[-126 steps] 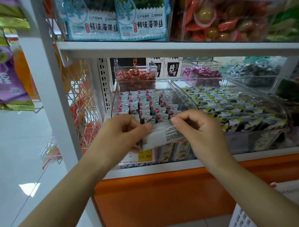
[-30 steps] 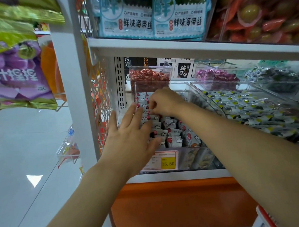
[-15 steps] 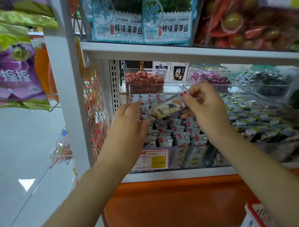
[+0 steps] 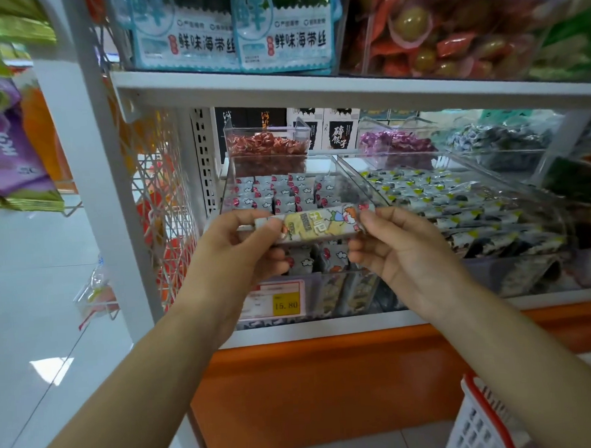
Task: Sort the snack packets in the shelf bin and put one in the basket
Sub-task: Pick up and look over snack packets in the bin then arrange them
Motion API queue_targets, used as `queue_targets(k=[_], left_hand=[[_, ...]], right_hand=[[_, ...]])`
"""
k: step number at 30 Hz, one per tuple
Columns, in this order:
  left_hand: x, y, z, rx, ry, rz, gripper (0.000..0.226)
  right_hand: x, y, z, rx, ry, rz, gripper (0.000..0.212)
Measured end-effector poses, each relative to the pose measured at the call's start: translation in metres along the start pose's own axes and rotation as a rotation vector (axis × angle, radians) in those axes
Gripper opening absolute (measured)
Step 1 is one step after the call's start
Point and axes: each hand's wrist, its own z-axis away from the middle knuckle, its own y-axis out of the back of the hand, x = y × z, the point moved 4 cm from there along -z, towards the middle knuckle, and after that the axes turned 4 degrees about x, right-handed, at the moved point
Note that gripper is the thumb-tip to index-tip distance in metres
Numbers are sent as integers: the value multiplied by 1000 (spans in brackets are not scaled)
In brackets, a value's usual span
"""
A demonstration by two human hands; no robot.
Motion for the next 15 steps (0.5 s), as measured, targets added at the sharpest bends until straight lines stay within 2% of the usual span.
queue_targets(k=[5, 9, 13, 15], left_hand=[[0, -5, 0, -94, 81, 224, 19], [-1, -5, -2, -101, 101, 307, 24], [-3, -4, -2, -83, 109, 295, 9], [-4, -4, -1, -88, 94, 244, 14]], right_hand=[[6, 3, -2, 44, -76, -95, 11], [7, 1, -3, 22, -95, -140, 13], [5, 1, -1, -19, -21, -83, 13], [3, 2, 0, -5, 75, 54, 10]])
